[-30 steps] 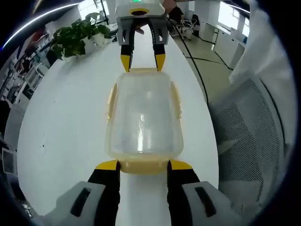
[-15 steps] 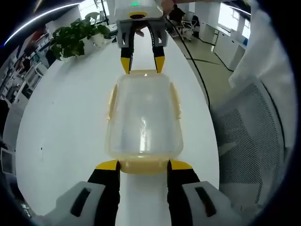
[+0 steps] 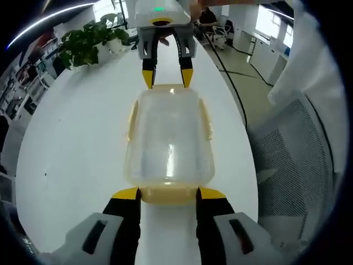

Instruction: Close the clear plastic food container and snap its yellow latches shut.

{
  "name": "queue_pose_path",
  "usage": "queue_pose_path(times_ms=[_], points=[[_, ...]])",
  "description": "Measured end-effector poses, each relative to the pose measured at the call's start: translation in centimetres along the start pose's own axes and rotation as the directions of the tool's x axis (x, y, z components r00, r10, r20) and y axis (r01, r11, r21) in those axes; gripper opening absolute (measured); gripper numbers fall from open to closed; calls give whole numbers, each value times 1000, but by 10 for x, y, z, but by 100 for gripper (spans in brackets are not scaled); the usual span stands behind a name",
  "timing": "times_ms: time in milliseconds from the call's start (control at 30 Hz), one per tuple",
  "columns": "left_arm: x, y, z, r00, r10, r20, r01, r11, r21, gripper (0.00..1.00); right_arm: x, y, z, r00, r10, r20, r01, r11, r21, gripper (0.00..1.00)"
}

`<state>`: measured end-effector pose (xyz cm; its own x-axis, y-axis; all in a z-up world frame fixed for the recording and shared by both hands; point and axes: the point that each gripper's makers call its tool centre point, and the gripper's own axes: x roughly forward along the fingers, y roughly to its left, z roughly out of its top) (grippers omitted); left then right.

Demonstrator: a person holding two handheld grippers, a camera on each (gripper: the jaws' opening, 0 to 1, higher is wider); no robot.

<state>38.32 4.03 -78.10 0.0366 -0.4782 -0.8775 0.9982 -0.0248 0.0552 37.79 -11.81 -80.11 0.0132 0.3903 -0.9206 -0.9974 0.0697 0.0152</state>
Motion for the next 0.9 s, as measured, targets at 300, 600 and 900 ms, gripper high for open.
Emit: queue_pose_path(times_ms=[300,600,900], points=[[5,2,-3,1000,-11,-4,11,1000,-7,38,1,-1,0,1000,15,12,-15,1000,7,38],[10,1,-9,1000,-24,-15,24,1000,-5,38,1,2,3,1000,25,15,-25,999,26,38],[14,2,-12,999,-31,-13,31,1000,-5,38,3,1,2,1000,23,12,-24,999,23,38]])
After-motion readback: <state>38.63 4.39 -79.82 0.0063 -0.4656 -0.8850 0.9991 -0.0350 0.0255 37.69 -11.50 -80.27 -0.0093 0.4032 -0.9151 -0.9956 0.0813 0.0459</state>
